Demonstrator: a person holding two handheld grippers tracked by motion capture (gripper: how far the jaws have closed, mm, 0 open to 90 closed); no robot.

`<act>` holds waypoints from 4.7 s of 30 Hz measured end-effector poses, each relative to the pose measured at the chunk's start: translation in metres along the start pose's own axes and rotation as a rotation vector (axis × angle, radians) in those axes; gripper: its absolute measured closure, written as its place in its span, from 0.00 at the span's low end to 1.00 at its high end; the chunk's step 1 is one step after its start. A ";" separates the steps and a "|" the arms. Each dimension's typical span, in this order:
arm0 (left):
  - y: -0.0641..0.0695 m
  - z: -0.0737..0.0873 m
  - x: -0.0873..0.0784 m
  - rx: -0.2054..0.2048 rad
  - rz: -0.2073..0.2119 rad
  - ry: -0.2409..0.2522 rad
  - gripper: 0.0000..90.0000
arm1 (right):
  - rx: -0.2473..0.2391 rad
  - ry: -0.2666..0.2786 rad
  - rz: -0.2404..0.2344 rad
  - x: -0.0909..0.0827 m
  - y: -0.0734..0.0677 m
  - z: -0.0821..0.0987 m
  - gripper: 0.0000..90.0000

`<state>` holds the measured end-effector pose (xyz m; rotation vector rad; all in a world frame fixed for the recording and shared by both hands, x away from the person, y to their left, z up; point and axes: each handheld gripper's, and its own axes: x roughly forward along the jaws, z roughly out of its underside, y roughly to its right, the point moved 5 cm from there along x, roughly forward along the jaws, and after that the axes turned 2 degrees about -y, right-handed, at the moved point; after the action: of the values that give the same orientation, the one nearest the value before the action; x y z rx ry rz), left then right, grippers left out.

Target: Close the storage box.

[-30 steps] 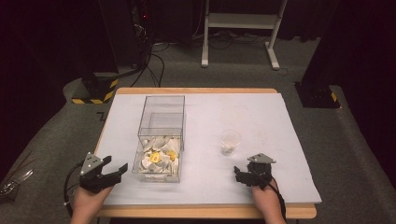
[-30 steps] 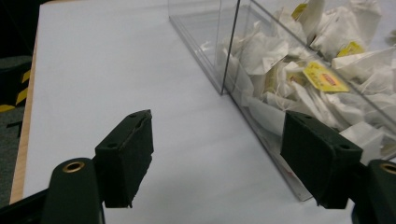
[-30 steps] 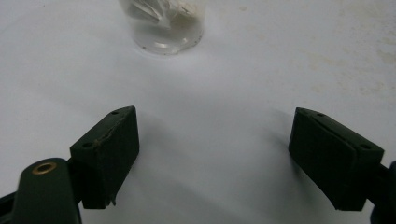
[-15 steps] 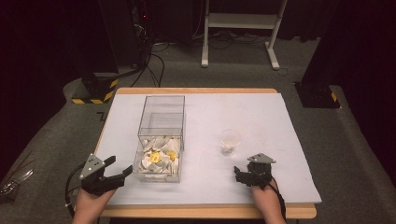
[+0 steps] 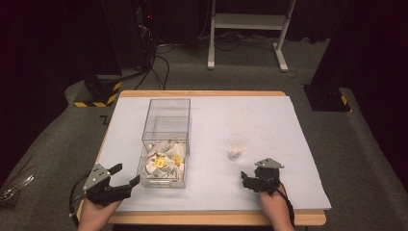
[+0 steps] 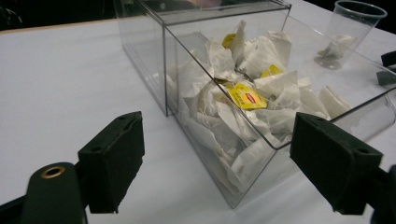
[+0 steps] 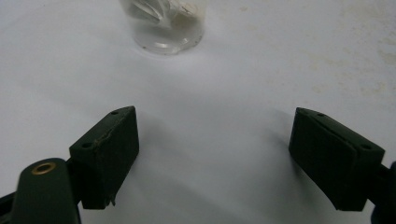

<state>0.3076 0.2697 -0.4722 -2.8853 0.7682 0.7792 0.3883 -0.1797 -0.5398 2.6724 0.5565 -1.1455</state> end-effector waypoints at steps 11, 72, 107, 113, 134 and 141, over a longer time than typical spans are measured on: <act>0.016 0.012 0.018 0.091 0.039 -0.074 0.20 | 0.000 0.000 -0.001 0.000 0.000 0.000 0.18; 0.017 0.011 0.039 0.030 -0.060 -0.016 0.18 | -0.004 0.002 0.003 0.000 0.000 0.000 0.18; 0.001 -0.001 0.061 -0.002 -0.080 -0.021 0.13 | -0.001 0.000 0.003 0.000 -0.001 0.000 0.18; -0.001 -0.005 0.066 -0.004 -0.085 -0.021 0.13 | -0.001 0.000 0.003 0.000 -0.001 0.000 0.18; -0.015 -0.014 0.087 -0.022 -0.106 -0.009 0.13 | -0.002 0.001 0.002 0.000 0.000 0.000 0.18; -0.019 -0.018 0.095 -0.037 -0.107 0.000 0.15 | -0.002 0.001 0.002 0.000 0.000 0.000 0.18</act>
<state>0.3959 0.2398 -0.5046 -2.9300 0.5996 0.7899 0.3881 -0.1794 -0.5399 2.6716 0.5544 -1.1427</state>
